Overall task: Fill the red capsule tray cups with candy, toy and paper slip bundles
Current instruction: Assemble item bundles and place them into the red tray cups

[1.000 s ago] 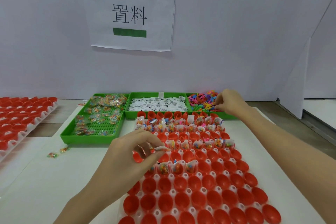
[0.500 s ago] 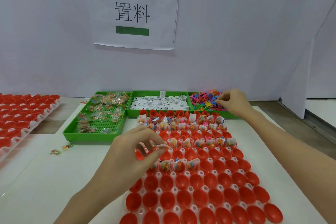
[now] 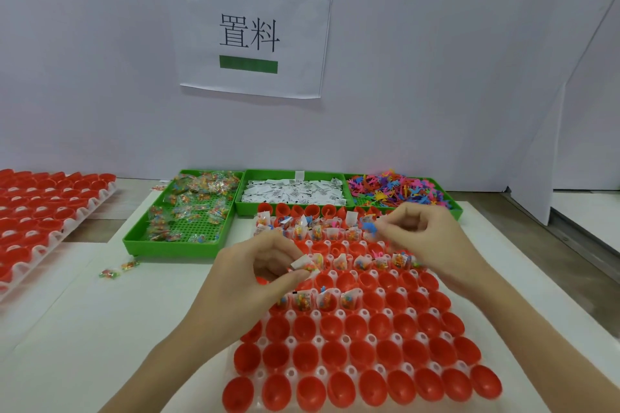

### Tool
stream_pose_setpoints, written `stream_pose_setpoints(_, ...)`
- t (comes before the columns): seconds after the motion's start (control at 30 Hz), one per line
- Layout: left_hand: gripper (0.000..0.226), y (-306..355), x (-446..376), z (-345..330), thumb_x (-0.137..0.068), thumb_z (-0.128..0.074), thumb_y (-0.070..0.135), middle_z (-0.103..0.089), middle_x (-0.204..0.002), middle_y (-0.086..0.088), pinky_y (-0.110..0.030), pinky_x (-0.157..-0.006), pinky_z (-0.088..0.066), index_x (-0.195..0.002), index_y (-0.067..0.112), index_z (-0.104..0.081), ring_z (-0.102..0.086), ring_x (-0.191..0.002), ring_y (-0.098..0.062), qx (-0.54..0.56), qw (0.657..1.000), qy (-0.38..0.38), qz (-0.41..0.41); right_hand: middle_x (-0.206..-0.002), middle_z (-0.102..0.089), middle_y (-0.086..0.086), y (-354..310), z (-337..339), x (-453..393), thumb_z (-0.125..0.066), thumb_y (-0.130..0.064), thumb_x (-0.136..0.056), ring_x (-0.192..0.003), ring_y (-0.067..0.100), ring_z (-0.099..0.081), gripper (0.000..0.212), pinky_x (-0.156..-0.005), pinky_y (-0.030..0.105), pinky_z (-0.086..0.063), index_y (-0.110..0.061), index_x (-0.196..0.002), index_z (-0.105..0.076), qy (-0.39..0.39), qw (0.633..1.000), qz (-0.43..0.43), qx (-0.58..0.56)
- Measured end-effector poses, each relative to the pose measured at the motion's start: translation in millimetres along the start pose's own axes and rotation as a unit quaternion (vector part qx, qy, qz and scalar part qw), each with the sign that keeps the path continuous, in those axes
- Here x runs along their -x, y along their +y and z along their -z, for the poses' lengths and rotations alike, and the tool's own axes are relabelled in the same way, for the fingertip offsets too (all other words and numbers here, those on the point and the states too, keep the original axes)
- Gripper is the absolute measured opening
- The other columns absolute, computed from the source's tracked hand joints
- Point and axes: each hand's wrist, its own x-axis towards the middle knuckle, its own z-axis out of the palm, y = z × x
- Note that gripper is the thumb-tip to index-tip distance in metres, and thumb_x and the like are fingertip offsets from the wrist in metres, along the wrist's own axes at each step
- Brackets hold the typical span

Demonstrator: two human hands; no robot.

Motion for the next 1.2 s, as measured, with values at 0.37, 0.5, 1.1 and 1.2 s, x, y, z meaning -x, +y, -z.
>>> stream_pose_setpoints(0.37, 0.012, 3.3, 3.3, -9.7, -0.087, -0.081, 0.020, -0.072, -0.078, -0.003, -0.044, -0.071, -0.059, -0.095, 0.023, -0.074, -0.069, -0.071, -0.018, 0.003, 0.998, -0.063, -0.008, -0.084, -0.074, 0.001, -12.6, -46.3, 48.0, -0.067, -0.015, -0.097, -0.075, 0.022, -0.073, 0.010, -0.072, 0.032, -0.061, -0.024, -0.097, -0.072, -0.069, 0.993, 0.099, 0.001)
stream_pose_setpoints(0.5, 0.012, 4.1, 4.2, -9.1, -0.086, -0.082, 0.023, -0.073, -0.080, -0.003, -0.037, -0.070, -0.058, -0.097, 0.024, -0.076, -0.070, -0.072, -0.018, 0.012, 0.997, -0.075, 0.003, -0.090, -0.074, -0.007, -8.7, -48.9, 50.8, -0.066, -0.024, -0.098, -0.084, 0.019, -0.071, 0.014, -0.073, 0.031, -0.058, -0.032, -0.100, -0.077, -0.064, 0.991, 0.107, 0.043)
stream_pose_setpoints(1.1, 0.026, 2.0, 8.9, -27.3, -0.082, -0.086, 0.017, -0.078, -0.087, -0.004, -0.033, -0.078, -0.062, -0.100, 0.022, -0.069, -0.077, -0.082, -0.022, 0.063, 0.996, -0.055, 0.012, -0.096, -0.078, -0.007, -16.7, -41.2, 60.0, -0.075, -0.025, -0.091, -0.092, 0.013, -0.075, 0.014, -0.082, 0.028, -0.061, -0.033, -0.101, -0.081, -0.092, 0.990, 0.095, -0.054)
stream_pose_setpoints(1.2, 0.025, 2.8, 7.7, -33.0, -0.082, -0.085, 0.014, -0.078, -0.086, 0.000, -0.030, -0.077, -0.061, -0.100, 0.020, -0.069, -0.077, -0.082, -0.018, 0.060, 0.997, -0.041, 0.005, -0.101, -0.076, -0.006, -15.4, -38.2, 59.6, -0.080, -0.021, -0.086, -0.100, 0.018, -0.074, 0.020, -0.085, 0.029, -0.061, -0.032, -0.104, -0.081, -0.091, 0.989, 0.107, -0.051)
